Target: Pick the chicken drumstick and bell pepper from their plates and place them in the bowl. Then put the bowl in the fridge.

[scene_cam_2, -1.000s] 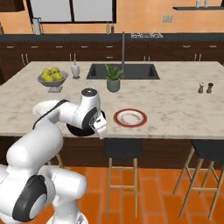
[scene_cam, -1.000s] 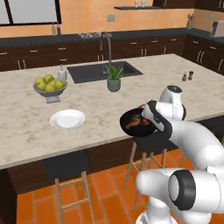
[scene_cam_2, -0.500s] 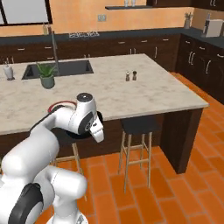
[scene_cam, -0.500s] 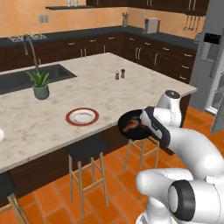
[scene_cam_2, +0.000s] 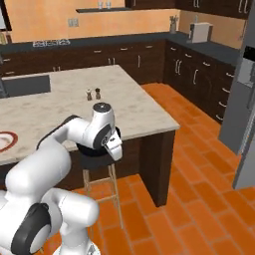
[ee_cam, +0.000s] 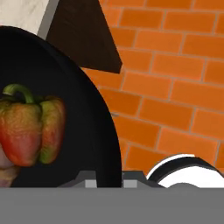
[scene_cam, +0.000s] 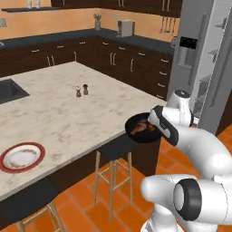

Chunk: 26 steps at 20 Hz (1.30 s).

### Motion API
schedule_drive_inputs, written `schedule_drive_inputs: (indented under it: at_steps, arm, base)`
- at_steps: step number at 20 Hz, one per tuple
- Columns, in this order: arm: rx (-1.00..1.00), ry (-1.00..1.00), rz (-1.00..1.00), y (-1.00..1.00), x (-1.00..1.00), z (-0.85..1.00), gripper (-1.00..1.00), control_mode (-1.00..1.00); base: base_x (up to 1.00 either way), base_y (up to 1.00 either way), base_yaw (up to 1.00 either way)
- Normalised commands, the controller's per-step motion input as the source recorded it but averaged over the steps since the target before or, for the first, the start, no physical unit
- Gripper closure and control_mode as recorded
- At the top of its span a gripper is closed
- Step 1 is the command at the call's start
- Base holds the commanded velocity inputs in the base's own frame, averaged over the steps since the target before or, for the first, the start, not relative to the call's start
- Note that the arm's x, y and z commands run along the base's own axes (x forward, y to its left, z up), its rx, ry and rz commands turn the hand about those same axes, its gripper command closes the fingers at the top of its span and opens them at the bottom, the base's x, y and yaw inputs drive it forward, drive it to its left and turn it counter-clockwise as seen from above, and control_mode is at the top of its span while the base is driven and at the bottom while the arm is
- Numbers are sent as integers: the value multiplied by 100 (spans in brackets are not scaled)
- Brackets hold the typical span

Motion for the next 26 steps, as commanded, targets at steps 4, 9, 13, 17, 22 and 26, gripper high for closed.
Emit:
schedule_drive_inputs:
  at_steps: [4,9,13,17,22,26]
  arm:
    - [0,0,0,0,0,0,100,100]
    - [0,0,0,0,0,0,100,100]
    - [0,0,0,0,0,0,100,100]
    - [0,0,0,0,0,0,100,100]
    - [0,0,0,0,0,0,100,100]
    - [0,0,0,0,0,0,100,100]
  base:
    - [86,-100,-21]
    - [96,-100,-22]
    - [100,-100,-18]
    - [100,-100,-1]
    - [100,-74,10]
    - [100,-22,26]
